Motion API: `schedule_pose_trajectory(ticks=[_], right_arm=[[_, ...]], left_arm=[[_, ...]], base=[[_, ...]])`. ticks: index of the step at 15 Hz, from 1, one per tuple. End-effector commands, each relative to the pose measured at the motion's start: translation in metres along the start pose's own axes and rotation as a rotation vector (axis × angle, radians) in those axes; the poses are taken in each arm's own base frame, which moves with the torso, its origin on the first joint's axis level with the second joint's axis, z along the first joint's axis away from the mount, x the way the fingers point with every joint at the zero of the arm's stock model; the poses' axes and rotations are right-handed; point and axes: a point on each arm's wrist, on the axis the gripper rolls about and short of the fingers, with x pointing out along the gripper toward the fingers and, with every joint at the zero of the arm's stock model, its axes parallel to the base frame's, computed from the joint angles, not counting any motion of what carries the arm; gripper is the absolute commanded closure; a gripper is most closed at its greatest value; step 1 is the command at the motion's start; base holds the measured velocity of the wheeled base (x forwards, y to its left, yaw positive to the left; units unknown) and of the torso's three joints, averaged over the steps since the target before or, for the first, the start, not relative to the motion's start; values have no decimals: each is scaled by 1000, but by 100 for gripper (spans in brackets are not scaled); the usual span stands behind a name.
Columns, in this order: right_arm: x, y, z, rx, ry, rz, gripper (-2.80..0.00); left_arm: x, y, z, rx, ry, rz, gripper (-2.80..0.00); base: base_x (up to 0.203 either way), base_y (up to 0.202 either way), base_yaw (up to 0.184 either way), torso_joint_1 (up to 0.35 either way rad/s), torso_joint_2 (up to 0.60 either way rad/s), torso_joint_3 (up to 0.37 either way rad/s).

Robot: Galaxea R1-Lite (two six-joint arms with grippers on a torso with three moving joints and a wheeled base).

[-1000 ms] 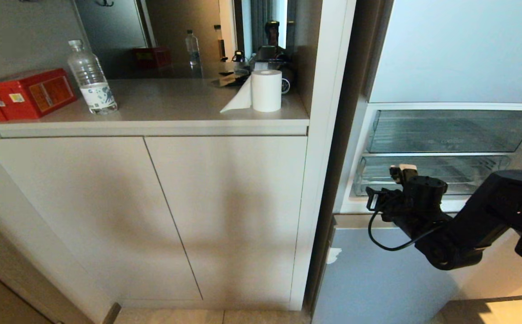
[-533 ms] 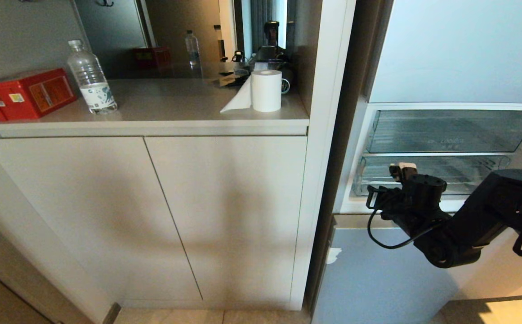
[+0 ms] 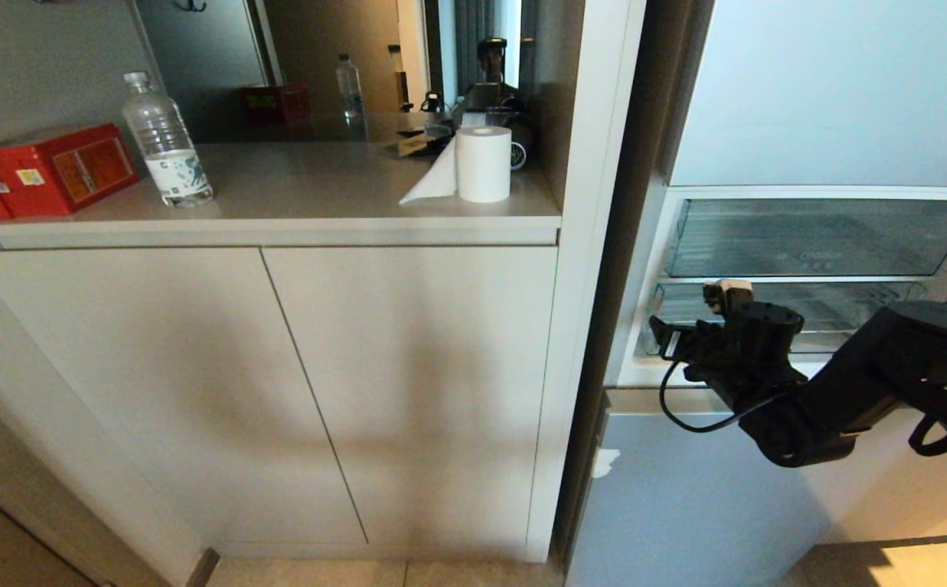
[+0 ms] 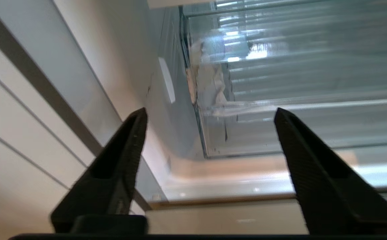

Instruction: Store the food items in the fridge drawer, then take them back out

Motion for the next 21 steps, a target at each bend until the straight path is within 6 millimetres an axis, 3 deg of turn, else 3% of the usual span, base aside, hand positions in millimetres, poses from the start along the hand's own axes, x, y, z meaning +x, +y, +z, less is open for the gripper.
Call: schedule_pose_trajectory(ticks=[1,7,21], right_arm=[[9,1,-4,3,-18,-1,-280],[23,1,1,16,-70,-37,-280],[42,-3,-8,23,-77,-80,-280]], left_arm=[[0,0,0,0,0,0,0],[0,0,0,0,2,0,0],[0,0,0,0,0,0,0]], base=[[0,0,0,0,0,0],[0,0,0,0,0,0],[0,0,0,0,0,0]])
